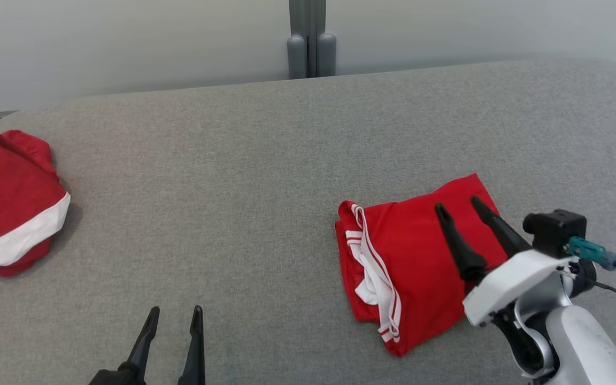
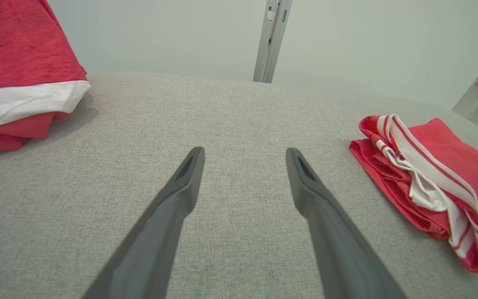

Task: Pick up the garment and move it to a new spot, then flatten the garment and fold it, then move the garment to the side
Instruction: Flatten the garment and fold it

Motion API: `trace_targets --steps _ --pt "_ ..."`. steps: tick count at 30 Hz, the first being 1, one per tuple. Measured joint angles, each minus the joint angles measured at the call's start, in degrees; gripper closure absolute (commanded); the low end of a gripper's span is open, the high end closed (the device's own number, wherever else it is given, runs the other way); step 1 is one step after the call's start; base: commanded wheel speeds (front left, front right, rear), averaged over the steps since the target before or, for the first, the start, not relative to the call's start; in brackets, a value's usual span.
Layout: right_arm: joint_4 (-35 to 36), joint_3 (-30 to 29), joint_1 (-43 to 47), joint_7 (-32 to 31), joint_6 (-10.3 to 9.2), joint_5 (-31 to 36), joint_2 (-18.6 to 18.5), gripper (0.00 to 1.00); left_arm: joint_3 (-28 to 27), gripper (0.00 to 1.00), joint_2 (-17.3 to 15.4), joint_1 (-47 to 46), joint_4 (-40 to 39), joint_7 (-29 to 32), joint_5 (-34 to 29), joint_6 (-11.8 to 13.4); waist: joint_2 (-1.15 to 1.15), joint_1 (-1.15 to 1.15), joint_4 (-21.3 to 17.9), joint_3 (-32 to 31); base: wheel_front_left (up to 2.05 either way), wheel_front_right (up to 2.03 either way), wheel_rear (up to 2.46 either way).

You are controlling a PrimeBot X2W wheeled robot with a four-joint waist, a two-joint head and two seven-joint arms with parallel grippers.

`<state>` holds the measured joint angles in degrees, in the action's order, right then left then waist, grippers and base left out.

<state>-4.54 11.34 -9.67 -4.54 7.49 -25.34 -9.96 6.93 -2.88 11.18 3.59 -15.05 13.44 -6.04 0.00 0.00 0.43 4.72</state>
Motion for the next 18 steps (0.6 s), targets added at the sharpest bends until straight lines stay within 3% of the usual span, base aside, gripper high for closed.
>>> trace_targets --steps 1,2,3,4,10,18 --pt "0.2 -1.3 1.0 0.9 0.00 0.8 -0.1 0.00 -0.1 0.00 0.0 0.1 -0.1 0.0 0.0 0.0 0.00 0.00 -0.2 0.0 0.00 0.00 0.00" --pt "-0.1 -2.7 1.8 1.7 0.05 2.0 -0.2 0.18 -0.1 0.00 0.0 0.1 -0.2 0.0 -0.2 0.0 0.00 0.00 -0.5 0.1 0.00 0.00 0.00" --pt "-0.7 -3.3 2.4 1.7 0.01 2.7 -0.6 0.71 -0.2 0.00 0.0 0.1 -0.2 0.0 -0.3 0.0 0.00 0.00 -0.6 0.1 0.00 0.00 0.00" --pt "-1.7 -3.7 3.1 2.2 -0.01 3.4 -1.1 1.00 -0.2 0.00 0.0 0.1 -0.2 0.0 -0.5 0.0 0.00 0.00 -0.8 0.2 0.00 0.00 0.00" --pt "-9.5 2.3 4.7 4.8 0.00 6.4 -1.4 1.00 0.0 0.00 0.0 -0.1 0.2 0.0 -0.7 -0.5 0.00 0.00 -1.2 0.8 0.00 0.00 0.00" --pt "-22.3 11.5 -1.2 8.8 0.01 7.5 3.8 1.00 0.4 0.00 0.0 -0.3 0.8 0.0 -0.7 -0.8 0.00 0.00 -0.2 1.4 0.00 0.00 0.00"
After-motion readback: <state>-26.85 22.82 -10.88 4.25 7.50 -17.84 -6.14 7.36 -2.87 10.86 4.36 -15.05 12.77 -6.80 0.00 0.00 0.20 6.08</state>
